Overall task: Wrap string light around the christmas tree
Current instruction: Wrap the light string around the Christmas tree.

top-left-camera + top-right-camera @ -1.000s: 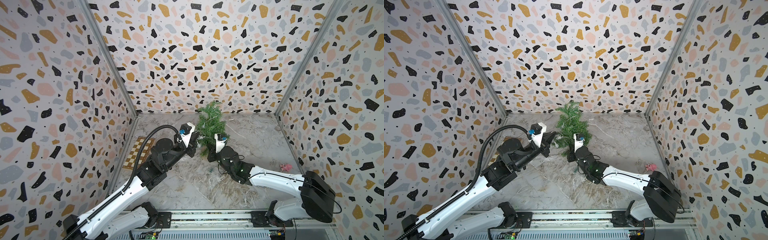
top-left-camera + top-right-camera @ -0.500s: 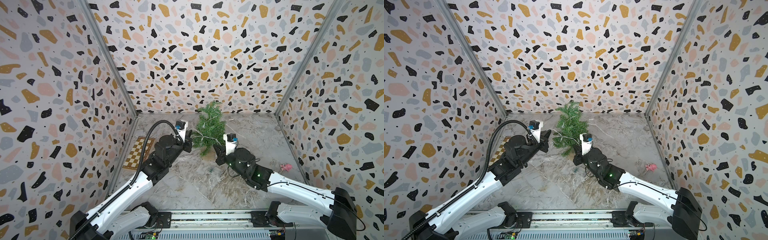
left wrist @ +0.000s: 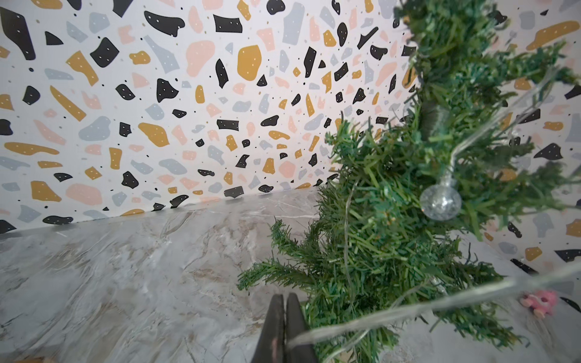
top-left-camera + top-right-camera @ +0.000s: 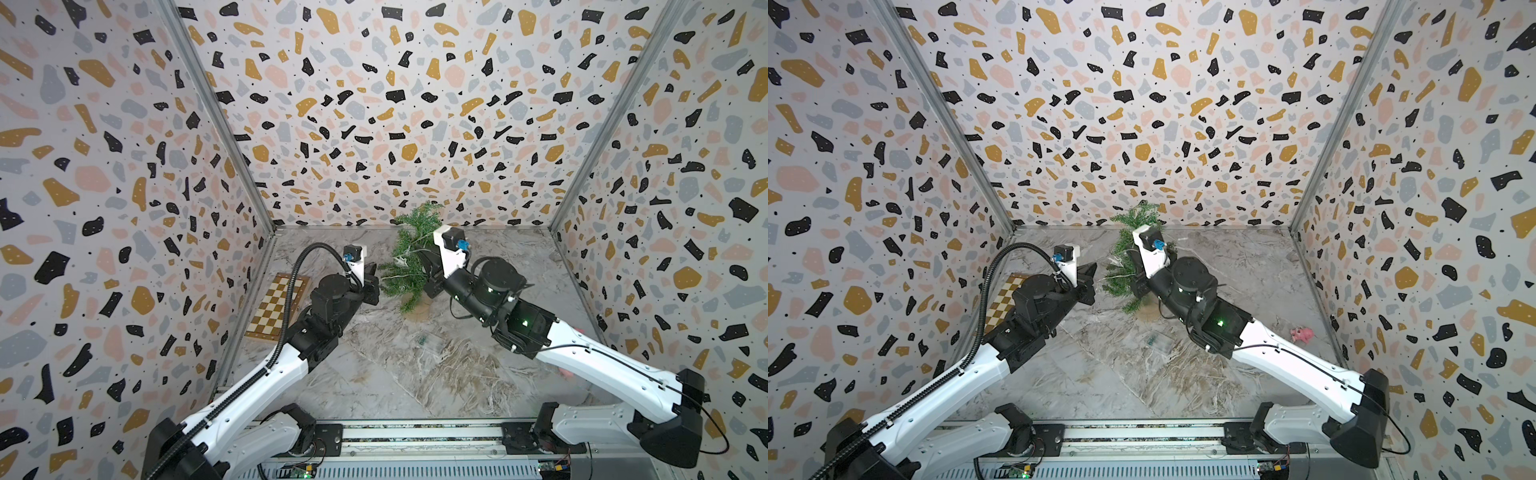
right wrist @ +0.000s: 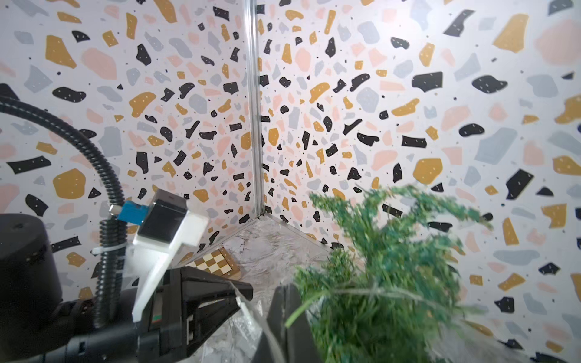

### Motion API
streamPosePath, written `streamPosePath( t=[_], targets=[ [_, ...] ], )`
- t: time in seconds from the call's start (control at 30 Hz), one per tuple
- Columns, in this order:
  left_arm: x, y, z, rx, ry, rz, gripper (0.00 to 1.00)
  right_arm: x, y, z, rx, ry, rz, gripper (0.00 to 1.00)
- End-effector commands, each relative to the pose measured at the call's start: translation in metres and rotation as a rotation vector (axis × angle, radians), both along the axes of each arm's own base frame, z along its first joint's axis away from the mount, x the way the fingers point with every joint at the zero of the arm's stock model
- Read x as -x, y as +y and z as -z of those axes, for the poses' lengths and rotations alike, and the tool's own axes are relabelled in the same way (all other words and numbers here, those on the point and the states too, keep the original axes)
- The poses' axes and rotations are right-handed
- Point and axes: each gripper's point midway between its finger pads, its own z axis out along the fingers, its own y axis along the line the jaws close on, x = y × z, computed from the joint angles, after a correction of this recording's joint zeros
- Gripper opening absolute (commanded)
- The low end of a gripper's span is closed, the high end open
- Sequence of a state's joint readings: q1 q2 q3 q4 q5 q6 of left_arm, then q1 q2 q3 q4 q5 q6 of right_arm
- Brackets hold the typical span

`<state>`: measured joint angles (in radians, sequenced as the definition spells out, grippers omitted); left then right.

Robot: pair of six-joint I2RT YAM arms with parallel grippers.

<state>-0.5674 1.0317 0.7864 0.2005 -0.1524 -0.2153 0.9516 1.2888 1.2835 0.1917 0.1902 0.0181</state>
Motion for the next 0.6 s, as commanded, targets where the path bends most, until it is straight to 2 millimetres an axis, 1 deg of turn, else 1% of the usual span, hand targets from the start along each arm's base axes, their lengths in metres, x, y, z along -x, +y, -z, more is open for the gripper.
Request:
streamPosePath(
  t=[0.0,0.07,0.13,0.27,0.37,0.47,0.57],
  targets=[
    [-0.016,0.002,-0.016,0.069,-0.028,-0.018,0.0,-0.03,-0.003,-0.039,0.0,-0.073,-0.015,0.0],
    [-0.022,0.0,-0.02,0.08,-0.027,-0.013,0.0,-0.051,0.001,-0.054,0.003,-0.089,-0.006,0.0],
    [-0.027,0.0,-0.025,0.096,-0.033,-0.01,0.0,-0.063,0.003,-0.075,0.005,-0.125,0.001,0.0],
    [-0.034,-0.005,-0.03,0.115,-0.027,0.009,0.0,-0.083,0.008,-0.101,0.011,-0.177,0.006,0.0],
    [-0.038,-0.009,-0.035,0.128,-0.036,0.022,0.0,-0.096,0.008,-0.109,0.02,-0.209,0.024,0.0],
    [-0.041,-0.011,-0.045,0.13,-0.055,0.029,0.02,-0.109,0.006,-0.114,0.019,-0.22,0.028,0.0],
    [-0.045,-0.018,-0.052,0.127,-0.057,0.058,0.03,-0.124,0.005,-0.114,0.024,-0.213,0.042,0.0]
  ],
)
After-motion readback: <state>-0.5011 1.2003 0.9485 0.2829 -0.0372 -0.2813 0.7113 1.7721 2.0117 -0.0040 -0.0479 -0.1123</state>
